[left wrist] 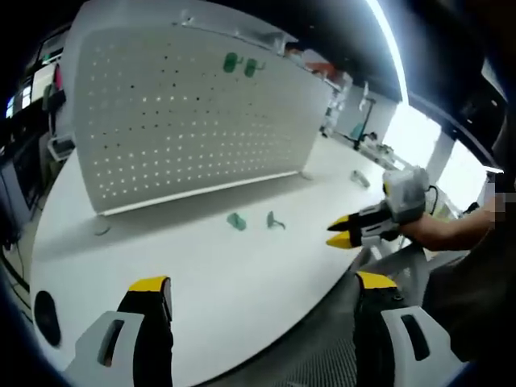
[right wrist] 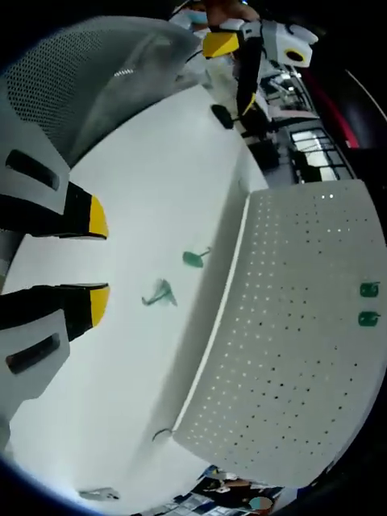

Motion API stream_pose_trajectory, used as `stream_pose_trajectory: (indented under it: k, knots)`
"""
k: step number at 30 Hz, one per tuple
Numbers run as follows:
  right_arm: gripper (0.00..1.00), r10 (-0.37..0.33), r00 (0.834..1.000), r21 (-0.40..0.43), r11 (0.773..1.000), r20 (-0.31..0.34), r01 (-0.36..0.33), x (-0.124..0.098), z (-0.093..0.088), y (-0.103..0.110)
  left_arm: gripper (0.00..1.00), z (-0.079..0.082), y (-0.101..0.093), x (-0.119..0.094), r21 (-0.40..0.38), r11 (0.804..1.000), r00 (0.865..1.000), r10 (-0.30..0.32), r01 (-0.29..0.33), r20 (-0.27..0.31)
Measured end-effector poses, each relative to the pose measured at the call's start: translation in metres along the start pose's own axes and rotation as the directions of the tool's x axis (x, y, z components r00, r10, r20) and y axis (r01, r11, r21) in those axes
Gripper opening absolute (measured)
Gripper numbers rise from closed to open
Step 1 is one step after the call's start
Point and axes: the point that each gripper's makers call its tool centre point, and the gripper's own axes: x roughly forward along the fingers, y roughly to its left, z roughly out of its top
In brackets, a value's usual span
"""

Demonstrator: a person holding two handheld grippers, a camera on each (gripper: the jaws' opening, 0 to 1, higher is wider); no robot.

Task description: Insert the hook assembly into the mounting plate slot until the hook locks in place.

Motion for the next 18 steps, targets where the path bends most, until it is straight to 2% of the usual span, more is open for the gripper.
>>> stream_pose_trajectory:
  k: [5, 11, 18]
  knots:
    - [0.19, 0.039, 0.999, -0.014, 0.999, -0.018, -0.039, 0.020, 0.005, -0.007, 0.94, -0.002, 0.003, 0.003, 0.001, 1.000, 1.000, -0.004, 0.004, -0.018]
    - [0.18, 0.039, 0.999, -0.072, 0.997, -0.030, -0.041, 0.049, 0.011, -0.022, 0.94, -0.002, 0.009, 0.006, 0.002, 1.000, 1.000, -0.002, 0.002, -0.029]
    - [0.17, 0.018, 0.997, -0.046, 0.999, -0.071, -0.022, 0.078, 0.009, -0.040, 0.94, 0.000, 0.014, 0.006, 0.001, 1.000, 0.999, 0.000, 0.000, -0.033]
